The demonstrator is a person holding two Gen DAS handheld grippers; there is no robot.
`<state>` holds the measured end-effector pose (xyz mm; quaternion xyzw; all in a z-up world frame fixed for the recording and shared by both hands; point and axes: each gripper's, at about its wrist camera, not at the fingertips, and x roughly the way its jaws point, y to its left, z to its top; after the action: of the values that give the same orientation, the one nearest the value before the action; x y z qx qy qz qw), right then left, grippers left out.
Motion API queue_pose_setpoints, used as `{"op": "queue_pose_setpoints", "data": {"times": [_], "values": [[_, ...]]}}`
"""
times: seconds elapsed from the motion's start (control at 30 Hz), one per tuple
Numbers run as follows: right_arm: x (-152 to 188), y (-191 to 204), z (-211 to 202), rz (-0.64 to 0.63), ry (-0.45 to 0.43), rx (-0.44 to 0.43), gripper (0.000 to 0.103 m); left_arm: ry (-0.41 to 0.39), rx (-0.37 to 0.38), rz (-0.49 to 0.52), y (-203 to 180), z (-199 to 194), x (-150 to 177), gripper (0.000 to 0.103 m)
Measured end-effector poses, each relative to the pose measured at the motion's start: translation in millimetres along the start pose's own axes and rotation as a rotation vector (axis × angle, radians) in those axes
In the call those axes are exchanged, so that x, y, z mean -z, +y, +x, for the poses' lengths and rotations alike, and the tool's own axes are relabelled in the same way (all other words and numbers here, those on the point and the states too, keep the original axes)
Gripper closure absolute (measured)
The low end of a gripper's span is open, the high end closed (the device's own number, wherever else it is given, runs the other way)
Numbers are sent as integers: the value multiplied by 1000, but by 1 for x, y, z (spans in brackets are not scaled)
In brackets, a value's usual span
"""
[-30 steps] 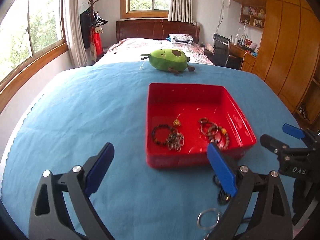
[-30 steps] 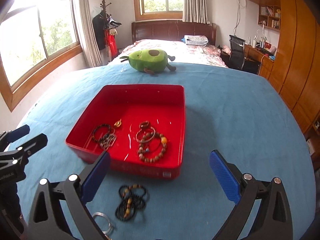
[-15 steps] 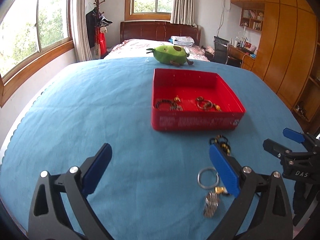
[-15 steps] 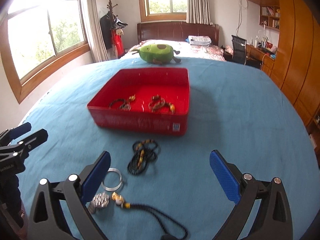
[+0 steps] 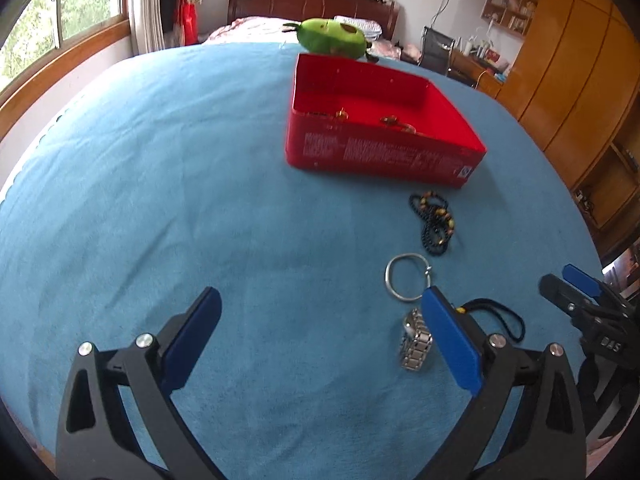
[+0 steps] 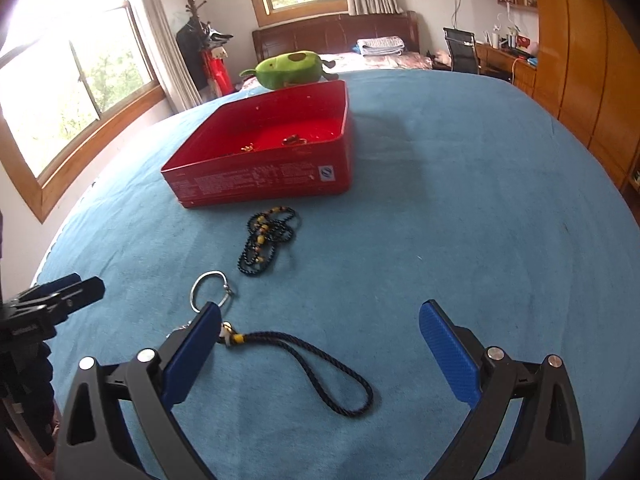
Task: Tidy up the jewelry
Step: 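Move both tools back over the remaining jewelry on the sheet, then grasp the silver open bangle with the left tool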
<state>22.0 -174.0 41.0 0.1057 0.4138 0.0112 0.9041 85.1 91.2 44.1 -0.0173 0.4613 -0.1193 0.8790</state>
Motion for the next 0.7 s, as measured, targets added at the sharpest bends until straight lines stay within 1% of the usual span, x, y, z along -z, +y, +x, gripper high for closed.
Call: {"op": "queue_pose_setpoints", "data": {"times": [0.2, 0.27, 0.43, 0.5, 0.63, 0.7], "values": [[12, -5, -1, 6, 7, -11, 4, 56, -11, 14, -11, 23, -2, 4], [14, -6, -1, 11, 8, -14, 4, 93, 6, 20, -16, 34, -7, 4], [17, -12, -1, 25, 16, -20, 5, 155, 37, 30, -33, 57, -16, 5], [19, -14, -2, 29, 18, -22, 9, 178, 42, 39, -39, 64, -19, 6], [20, -19, -2, 39, 25, -31, 17, 221, 90, 37, -52, 73, -24, 6], [20, -23, -2, 48, 28, -32, 24, 233, 120, 36, -60, 75, -26, 6]]}}
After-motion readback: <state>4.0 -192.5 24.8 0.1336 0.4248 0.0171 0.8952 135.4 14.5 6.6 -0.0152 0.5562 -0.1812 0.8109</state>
